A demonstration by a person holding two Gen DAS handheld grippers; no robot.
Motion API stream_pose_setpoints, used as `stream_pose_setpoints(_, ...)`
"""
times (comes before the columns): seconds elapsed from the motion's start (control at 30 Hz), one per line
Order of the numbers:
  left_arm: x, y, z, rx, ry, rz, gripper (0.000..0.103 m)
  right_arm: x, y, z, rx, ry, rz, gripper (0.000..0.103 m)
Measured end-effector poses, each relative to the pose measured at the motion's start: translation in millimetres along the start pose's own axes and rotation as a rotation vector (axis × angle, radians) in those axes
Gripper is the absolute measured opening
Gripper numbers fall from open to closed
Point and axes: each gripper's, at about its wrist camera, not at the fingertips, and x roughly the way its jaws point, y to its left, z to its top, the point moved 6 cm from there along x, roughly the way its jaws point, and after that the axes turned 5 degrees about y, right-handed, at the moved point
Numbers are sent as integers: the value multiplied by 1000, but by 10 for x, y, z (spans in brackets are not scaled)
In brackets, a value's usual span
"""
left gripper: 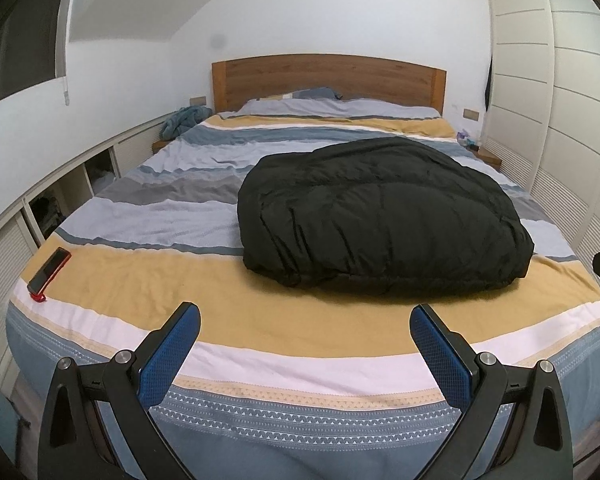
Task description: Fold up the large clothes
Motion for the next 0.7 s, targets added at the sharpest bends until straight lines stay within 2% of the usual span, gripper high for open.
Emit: stream_pose_setpoints(0.7, 18, -25, -89, 4, 15, -1, 103, 123, -120, -166, 33, 58, 7, 88)
